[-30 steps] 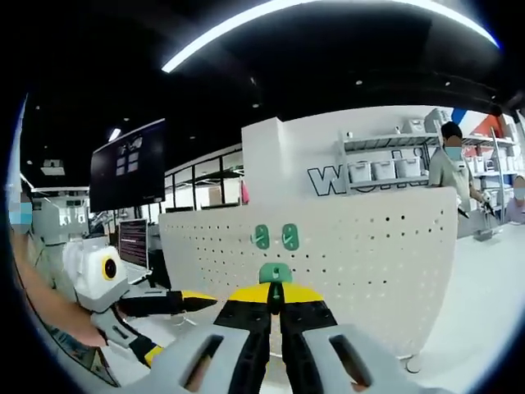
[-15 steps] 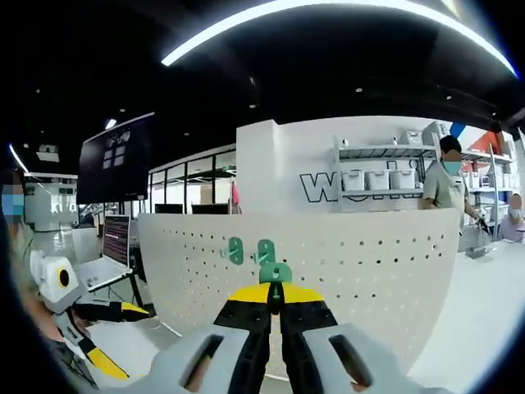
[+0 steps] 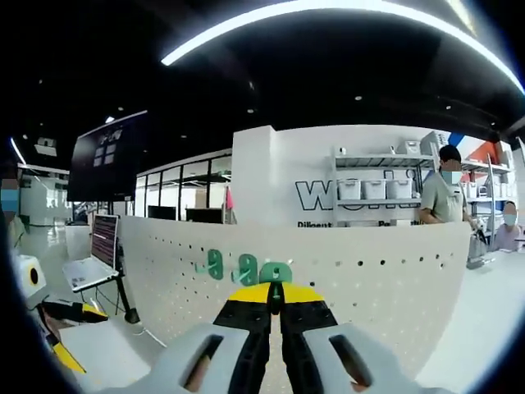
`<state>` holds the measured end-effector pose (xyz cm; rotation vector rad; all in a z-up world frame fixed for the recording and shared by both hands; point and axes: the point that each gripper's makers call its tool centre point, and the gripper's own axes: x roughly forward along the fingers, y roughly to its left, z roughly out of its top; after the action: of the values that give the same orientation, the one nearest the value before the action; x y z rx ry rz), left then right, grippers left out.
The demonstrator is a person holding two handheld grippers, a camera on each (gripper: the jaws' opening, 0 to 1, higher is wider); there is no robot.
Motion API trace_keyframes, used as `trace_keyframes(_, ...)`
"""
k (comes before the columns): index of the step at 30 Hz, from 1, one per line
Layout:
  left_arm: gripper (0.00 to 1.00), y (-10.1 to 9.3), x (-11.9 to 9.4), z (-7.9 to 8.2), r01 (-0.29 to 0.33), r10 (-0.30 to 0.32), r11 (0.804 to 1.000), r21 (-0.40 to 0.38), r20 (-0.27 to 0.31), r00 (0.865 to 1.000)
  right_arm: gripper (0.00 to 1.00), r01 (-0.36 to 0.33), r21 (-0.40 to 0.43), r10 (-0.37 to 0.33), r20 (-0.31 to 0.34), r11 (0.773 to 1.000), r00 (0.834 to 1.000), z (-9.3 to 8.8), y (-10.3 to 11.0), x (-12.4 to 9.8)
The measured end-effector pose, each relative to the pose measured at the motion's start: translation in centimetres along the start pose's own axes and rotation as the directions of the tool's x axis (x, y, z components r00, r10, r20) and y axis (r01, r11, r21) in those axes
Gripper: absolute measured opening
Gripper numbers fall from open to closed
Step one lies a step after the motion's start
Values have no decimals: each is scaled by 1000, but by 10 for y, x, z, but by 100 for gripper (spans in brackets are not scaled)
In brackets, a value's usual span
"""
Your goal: Insert the hook assembly into the mounting plate slot until the hook locks in place.
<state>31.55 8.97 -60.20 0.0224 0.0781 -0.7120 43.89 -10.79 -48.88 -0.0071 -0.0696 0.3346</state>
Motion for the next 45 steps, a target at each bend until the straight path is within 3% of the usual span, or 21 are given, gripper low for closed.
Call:
trace_keyframes(16, 81, 16, -17, -6, -89, 88, 996, -29, -16, 996, 0, 10, -50, -9, 23, 999, 1000, -7, -6, 32)
trace_keyframes(28, 80, 17, -16, -10, -101, 99, 994, -38, -40, 994, 0, 17, -66, -14, 45, 998, 999, -5, -15, 49)
trace_keyframes(45, 79, 24, -22, -13, -125, 122, 989, -73, -50, 991, 1, 32, -46, -31, 38, 998, 999, -13, -16, 56)
